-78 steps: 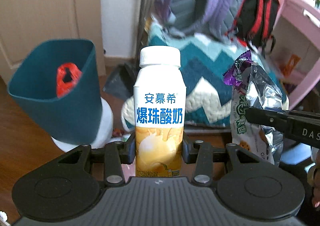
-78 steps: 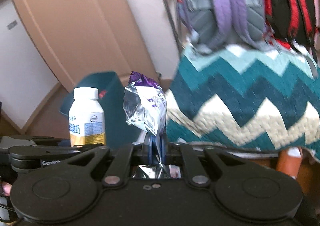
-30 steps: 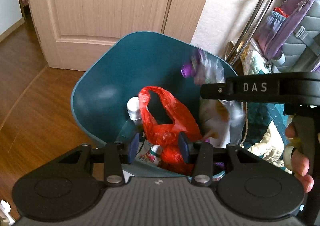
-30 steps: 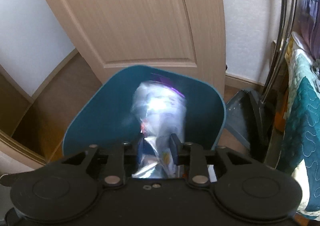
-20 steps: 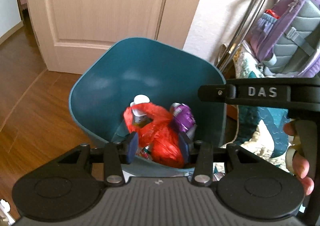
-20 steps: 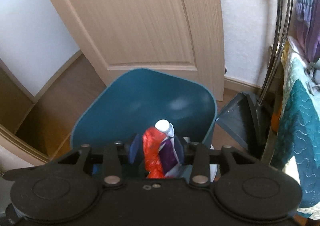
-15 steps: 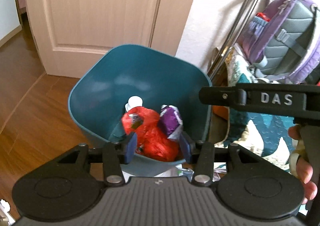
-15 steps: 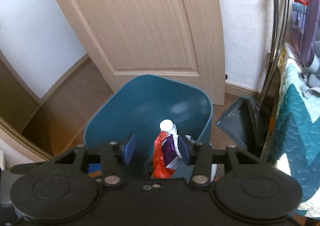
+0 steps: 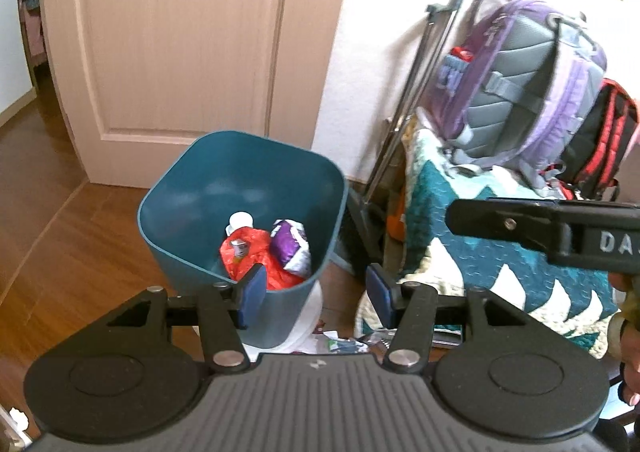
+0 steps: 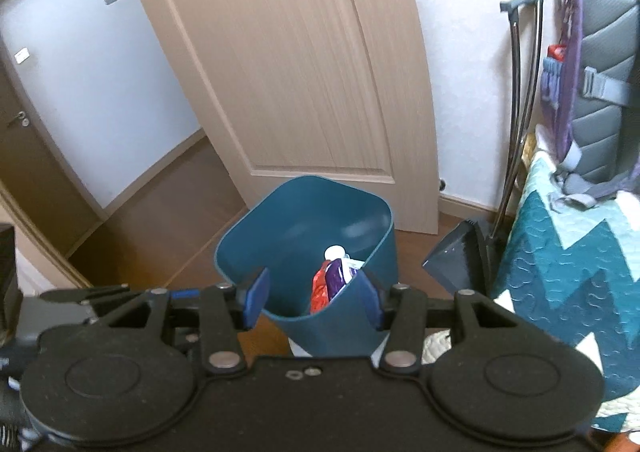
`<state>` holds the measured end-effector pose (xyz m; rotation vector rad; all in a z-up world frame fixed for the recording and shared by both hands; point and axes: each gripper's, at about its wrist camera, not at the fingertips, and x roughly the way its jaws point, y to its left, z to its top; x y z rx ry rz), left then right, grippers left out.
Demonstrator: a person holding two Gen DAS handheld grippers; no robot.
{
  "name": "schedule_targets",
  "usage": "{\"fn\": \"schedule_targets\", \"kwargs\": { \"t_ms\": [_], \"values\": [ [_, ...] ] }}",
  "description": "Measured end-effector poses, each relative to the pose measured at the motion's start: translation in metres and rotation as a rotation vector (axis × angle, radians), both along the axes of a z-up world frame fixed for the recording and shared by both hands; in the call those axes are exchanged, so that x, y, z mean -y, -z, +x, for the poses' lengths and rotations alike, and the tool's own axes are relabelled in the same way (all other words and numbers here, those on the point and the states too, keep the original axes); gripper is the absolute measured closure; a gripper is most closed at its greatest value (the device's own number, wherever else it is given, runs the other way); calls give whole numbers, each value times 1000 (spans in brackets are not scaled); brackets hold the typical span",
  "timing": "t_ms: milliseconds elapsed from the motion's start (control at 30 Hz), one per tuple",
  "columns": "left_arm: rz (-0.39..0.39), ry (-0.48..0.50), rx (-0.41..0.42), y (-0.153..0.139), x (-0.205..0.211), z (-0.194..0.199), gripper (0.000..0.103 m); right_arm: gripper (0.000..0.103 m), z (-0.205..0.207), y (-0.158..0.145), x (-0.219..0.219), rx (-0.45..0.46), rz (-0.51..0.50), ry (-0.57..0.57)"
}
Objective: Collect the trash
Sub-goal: 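Move both tools back down toward the remaining trash on the floor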
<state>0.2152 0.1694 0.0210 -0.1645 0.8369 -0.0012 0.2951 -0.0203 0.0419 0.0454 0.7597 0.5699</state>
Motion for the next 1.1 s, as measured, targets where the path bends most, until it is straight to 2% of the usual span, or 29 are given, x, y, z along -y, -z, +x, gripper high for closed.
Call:
{"fn": "schedule_targets", "kwargs": {
  "t_ms": [67,133,267,400,633,667,733,800,933,1100],
  "values": [
    [0,10,8,-6,8,-8,44,54,-13,-6,10,16,4,-3],
    [5,18,21,-13,17,-16,34,54,-27,-10,20,27,11,-5],
    [9,43,38,-23,36,-31,32,53,-49,-17,42,42,25,1],
    [11,61,53,-29,55,-42,23,53,-66,-21,63,49,39,8],
    [-7,87,64,-23,83,-53,19,50,-88,-13,96,57,34,21],
    [-6,91,63,-20,86,-54,18,50,-91,-11,101,56,34,24],
    [3,102,60,-13,94,-54,7,49,-95,-4,110,53,33,26],
    [-2,106,62,-4,99,-53,2,49,-99,6,120,48,31,31],
    [-54,115,2,27,105,-43,2,48,-100,33,137,32,15,46],
    [-70,103,-111,80,112,-19,2,48,-85,86,159,-53,-30,93]
  ]
}}
